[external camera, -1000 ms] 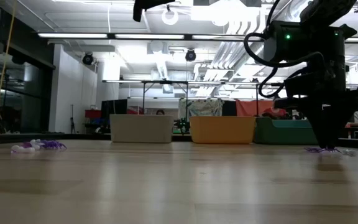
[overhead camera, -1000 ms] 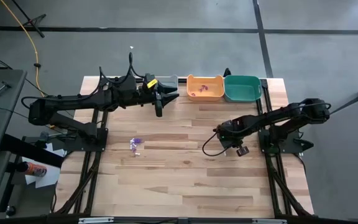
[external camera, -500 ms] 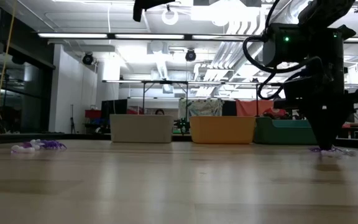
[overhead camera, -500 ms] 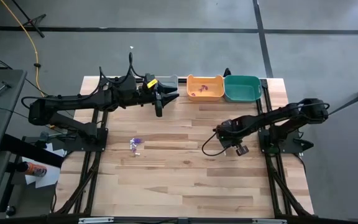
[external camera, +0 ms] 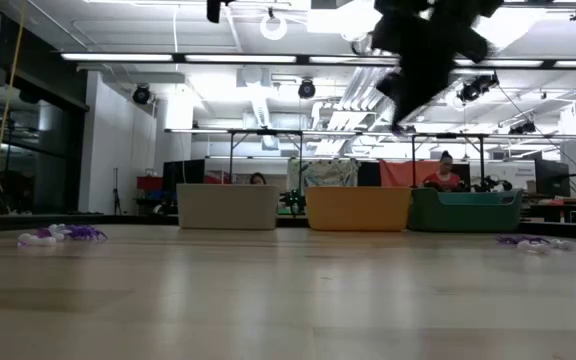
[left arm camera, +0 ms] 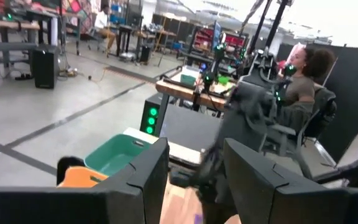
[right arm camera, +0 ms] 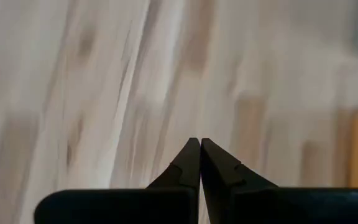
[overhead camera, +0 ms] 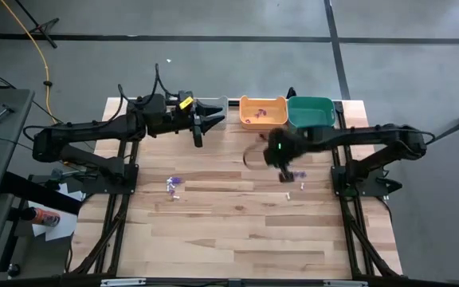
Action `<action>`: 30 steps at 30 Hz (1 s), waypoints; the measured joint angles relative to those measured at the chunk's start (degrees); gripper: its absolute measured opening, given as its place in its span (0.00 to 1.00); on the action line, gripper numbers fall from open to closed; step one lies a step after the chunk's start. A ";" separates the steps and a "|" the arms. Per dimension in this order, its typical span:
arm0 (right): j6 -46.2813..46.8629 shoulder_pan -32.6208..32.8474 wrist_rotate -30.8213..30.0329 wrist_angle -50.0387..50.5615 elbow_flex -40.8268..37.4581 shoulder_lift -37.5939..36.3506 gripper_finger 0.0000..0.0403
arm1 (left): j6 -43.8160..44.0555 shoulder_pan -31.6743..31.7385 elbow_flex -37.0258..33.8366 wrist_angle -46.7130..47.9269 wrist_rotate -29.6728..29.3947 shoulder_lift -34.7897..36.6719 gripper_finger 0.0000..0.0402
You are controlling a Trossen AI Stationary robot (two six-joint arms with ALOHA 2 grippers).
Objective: Sort Halloween decoration
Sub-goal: Put the purple witch hat toy into the orange bin
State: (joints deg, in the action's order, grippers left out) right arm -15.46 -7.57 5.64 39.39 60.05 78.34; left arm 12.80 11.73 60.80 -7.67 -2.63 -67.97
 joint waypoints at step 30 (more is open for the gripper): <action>28.70 -7.79 11.50 -59.84 -0.96 -0.13 0.00 | 6.03 3.86 -19.13 -15.61 11.08 6.50 0.36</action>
State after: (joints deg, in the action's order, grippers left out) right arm 13.24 -15.36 17.15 -20.45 59.09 78.22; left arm 18.83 15.59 41.66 -23.28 8.45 -61.47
